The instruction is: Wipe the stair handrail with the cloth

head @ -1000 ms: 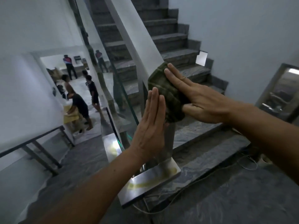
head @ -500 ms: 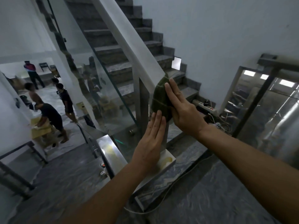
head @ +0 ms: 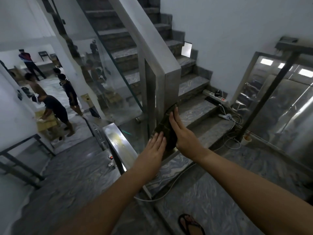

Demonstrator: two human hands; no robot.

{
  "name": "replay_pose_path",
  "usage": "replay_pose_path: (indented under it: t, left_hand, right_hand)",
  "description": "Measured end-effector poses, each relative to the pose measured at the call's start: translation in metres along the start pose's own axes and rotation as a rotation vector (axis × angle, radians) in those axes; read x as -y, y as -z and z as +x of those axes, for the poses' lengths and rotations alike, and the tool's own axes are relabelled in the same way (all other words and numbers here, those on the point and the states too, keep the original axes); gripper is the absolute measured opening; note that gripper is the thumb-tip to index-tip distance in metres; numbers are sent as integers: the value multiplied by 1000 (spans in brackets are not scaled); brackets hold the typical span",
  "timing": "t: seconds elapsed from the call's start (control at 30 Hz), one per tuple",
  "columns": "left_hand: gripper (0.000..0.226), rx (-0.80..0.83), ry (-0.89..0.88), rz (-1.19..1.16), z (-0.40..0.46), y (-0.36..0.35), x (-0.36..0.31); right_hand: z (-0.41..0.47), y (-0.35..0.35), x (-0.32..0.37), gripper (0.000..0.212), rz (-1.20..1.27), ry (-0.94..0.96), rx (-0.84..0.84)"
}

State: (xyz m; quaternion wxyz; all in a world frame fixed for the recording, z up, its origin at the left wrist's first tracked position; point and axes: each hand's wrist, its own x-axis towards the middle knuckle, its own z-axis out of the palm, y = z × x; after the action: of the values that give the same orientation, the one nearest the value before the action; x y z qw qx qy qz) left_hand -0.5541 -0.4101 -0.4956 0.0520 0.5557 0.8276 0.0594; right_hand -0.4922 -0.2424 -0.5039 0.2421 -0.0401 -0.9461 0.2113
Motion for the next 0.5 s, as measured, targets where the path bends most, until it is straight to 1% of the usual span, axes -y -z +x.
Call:
replay_pose_path:
  t: [0.1, 0.17, 0.27, 0.33, 0.4, 0.5]
  left_hand:
    - [76, 141, 31, 46, -6, -8, 2]
    - [76, 210, 45, 46, -7, -13, 1]
    - [72, 276, 81, 12, -4, -22, -4]
    - [74, 304, 110, -6, -2, -31, -6]
    - [74, 304, 126, -10, -2, -39, -5]
    - [82, 265, 126, 6, -9, -48, -1]
  right_hand:
    - [-16, -13, -4, 80, -23, -68, 95]
    - [-25, -22, -8, 81, -50, -138, 189]
    - [-34, -32, -15, 82, -160, -273, 388]
    - [-35, -33, -16, 83, -272, -313, 512]
    - [-35, -33, -17, 84, -289, -323, 530]
    - [-38, -34, -19, 85, -276, -321, 518]
